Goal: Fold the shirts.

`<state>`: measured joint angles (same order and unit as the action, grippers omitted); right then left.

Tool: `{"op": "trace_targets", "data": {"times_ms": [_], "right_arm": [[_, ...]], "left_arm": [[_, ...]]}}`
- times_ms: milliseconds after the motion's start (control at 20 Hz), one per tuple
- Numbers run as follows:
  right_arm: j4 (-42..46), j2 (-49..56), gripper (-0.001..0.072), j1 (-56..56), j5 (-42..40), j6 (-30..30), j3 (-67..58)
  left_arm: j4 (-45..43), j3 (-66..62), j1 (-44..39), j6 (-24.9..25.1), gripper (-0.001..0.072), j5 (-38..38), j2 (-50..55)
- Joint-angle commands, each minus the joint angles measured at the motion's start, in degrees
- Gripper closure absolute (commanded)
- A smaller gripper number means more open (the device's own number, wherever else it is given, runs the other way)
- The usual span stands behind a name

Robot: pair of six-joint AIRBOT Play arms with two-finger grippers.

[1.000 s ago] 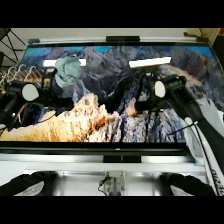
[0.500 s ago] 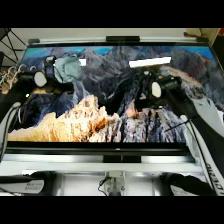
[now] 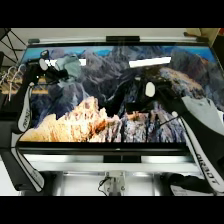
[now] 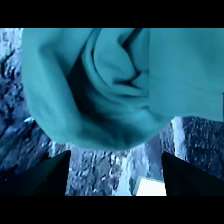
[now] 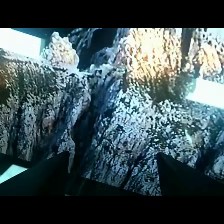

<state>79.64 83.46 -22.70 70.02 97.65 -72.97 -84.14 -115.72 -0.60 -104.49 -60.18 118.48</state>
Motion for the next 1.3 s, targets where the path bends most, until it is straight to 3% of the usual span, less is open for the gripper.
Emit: {"op": "trace_targets", "data": {"times_ms": [0,50,200,300,400,500,600,750,1000,1250], "right_arm": [[-1.4,0.3,0.0064,0.0,-0.1,-0.7,0.0],[-1.5,0.3,0.0064,0.0,0.0,-0.7,0.0],[-1.5,0.3,0.0064,0.0,0.3,-0.7,0.0],[-1.5,0.3,0.0064,0.0,1.4,-0.9,0.0],[-1.2,0.3,0.0064,0.0,1.6,-1.7,0.0],[-1.1,-0.2,0.0064,0.1,2.1,-3.4,-0.1],[-0.1,-3.1,0.0064,0.1,2.9,-3.7,-0.5],[10.0,-12.0,0.0064,0.1,7.1,-3.7,-3.9],[29.1,-30.8,0.0064,0.1,14.9,-0.4,-10.3],[28.3,-46.5,0.0064,0.1,17.5,7.9,-10.4]], "left_arm": [[1.7,-2.4,0.9,-0.9,0.0046,3.6,4.5],[1.7,-2.4,0.9,-0.9,0.0065,4.8,4.9],[1.7,-2.4,1.1,-2.5,0.0354,7.8,6.1],[5.2,-2.5,2.0,-4.1,0.0676,8.2,5.9],[10.0,-2.5,2.9,-4.0,0.0679,7.8,4.3],[13.0,-2.5,3.1,-0.7,0.0680,6.3,0.5],[13.7,-2.4,1.9,5.2,0.0680,4.8,-6.8],[13.4,-2.4,-2.5,15.5,0.0680,3.1,-23.4],[11.1,1.7,-12.9,15.3,0.0680,-0.7,-47.3],[11.1,19.7,-29.1,11.3,0.0680,-4.7,-55.2]]}}
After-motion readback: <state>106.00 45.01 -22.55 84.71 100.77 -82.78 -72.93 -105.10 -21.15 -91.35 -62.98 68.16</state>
